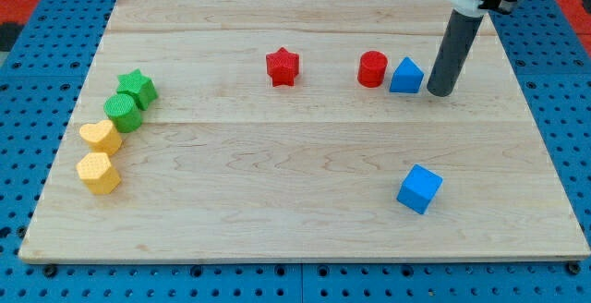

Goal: Move the arm towards the blue cube

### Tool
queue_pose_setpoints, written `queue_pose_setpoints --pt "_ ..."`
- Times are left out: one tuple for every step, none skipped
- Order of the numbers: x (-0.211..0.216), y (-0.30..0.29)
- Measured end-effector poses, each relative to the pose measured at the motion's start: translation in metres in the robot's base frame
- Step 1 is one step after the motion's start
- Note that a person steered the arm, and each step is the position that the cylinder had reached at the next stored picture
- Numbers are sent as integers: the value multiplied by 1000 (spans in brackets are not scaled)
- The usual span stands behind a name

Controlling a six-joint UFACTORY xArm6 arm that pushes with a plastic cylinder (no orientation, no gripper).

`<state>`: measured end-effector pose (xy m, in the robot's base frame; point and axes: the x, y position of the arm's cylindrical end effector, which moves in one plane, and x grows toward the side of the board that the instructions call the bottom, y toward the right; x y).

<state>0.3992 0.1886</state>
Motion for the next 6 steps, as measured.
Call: queue_pose_setpoints --pt "42 -28" --pt "8 -51" --pt "-16 -44" --pt "-18 -16" --pt "0 23" --pt "73 39"
